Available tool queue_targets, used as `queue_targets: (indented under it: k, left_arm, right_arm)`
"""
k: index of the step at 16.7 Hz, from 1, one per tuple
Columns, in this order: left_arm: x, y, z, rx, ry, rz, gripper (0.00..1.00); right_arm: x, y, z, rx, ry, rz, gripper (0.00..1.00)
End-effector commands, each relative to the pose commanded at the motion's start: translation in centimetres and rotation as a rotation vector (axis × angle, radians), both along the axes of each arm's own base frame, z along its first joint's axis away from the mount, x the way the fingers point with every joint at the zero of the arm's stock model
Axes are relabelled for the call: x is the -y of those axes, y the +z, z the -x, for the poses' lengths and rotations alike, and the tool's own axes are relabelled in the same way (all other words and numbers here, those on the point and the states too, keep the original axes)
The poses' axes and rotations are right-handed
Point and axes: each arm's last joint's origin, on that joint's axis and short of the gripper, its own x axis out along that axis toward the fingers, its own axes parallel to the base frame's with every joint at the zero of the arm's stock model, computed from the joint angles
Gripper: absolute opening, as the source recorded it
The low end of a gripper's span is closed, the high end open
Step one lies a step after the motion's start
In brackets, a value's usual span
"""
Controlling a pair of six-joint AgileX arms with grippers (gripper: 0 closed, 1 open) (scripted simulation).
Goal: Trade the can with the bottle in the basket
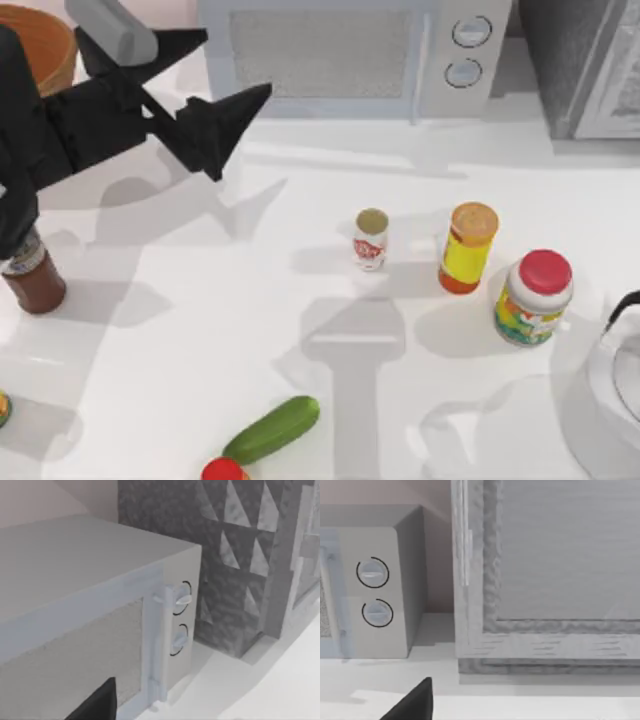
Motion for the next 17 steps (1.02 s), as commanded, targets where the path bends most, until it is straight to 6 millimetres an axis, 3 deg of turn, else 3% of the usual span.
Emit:
queue_targets:
  k: [2, 4, 6, 9, 13, 17]
  left_arm:
    - [-2.2, 2.7, 4.0, 0.011, 0.150, -0.006, 1.00]
    - [-4.0, 4.1, 8.4, 0.025, 0.296, -0.011, 1.00]
    - [-5.4, 4.2, 12.7, 0.042, 0.432, -0.012, 1.00]
    - [-6.7, 2.6, 17.8, 0.067, 0.613, -0.011, 1.00]
    - [-7.6, -1.1, 21.4, 0.082, 0.797, -0.010, 1.00]
    - [-8.0, -4.0, 22.4, 0.073, 0.900, -0.016, 1.00]
  right_arm:
    - [0.0, 0.0, 0.0, 0.000, 0.000, 0.000, 1.00]
    - [0.0, 0.0, 0.0, 0.000, 0.000, 0.000, 1.00]
    - [0.0, 0.0, 0.0, 0.000, 0.000, 0.000, 1.00]
    - [0.0, 0.0, 0.0, 0.000, 0.000, 0.000, 1.00]
    - [0.0, 0.0, 0.0, 0.000, 0.000, 0.000, 1.00]
    - [0.0, 0.0, 0.0, 0.000, 0.000, 0.000, 1.00]
